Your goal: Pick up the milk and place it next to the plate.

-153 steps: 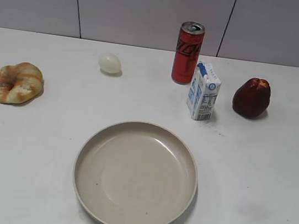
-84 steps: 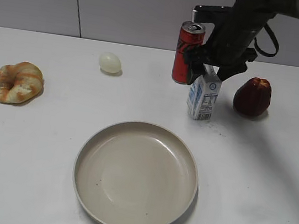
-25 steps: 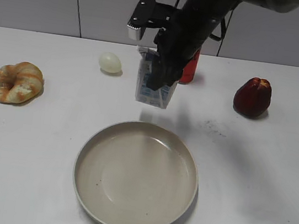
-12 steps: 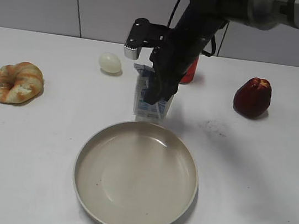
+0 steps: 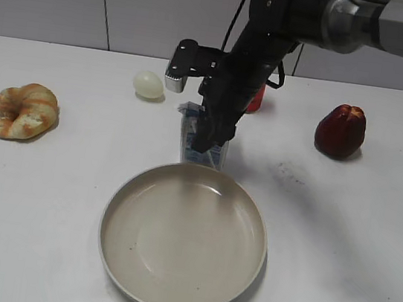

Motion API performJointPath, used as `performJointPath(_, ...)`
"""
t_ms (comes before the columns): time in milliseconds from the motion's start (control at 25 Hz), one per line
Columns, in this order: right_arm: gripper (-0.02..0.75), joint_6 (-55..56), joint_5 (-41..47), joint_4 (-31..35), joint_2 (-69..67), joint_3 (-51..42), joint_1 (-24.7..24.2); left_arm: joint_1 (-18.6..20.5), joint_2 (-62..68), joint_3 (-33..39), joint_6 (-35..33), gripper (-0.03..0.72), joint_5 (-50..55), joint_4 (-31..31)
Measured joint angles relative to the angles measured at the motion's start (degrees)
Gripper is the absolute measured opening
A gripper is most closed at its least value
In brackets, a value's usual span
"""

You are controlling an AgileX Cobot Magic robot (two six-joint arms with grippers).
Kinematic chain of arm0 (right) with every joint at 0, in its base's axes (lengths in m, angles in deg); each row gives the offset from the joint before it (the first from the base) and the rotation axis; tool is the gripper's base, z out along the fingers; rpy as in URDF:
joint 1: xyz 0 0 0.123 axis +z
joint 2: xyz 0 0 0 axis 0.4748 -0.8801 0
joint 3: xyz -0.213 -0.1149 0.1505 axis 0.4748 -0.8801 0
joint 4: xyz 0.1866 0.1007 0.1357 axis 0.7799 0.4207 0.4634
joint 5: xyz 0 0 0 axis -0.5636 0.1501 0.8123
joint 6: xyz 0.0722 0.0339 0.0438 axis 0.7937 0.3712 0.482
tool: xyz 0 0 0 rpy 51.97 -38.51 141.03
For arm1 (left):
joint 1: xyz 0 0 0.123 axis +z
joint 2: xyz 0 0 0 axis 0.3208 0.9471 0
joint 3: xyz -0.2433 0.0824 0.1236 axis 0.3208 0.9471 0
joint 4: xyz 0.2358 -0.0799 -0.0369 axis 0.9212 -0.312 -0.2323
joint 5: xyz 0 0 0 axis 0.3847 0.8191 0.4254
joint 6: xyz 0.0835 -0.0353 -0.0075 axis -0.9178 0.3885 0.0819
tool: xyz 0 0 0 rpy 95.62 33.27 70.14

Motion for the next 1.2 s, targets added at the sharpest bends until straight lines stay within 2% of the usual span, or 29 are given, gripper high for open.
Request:
performJointPath(200, 0.48, 0.12, 0.27, 0.59, 0.36, 0.0, 0.0, 0.0, 0.0, 0.0, 0.0, 0.237, 0.0, 0.0)
performJointPath(400, 0.589, 3.04, 0.44, 0.31, 5.31, 0.0, 0.0, 0.0, 0.0, 0.0, 0.0, 0.237, 0.0, 0.0)
performJointPath(600, 0.619, 9.12, 0.93, -1.53, 14.16, 0.0, -0.32, 0.0, 0.0, 0.0, 0.0, 0.237, 0.0, 0.0)
performJointPath(920, 0.616, 35.27, 5.69, -11.03, 26.81, -1.18, -5.87, 0.0, 0.0, 0.0, 0.0, 0.237, 0.0, 0.0)
performJointPath(1200, 0.603, 56.78, 11.07, -19.42, 40.24, -11.22, -13.33, 0.0, 0.0, 0.0, 0.0, 0.237, 0.0, 0.0)
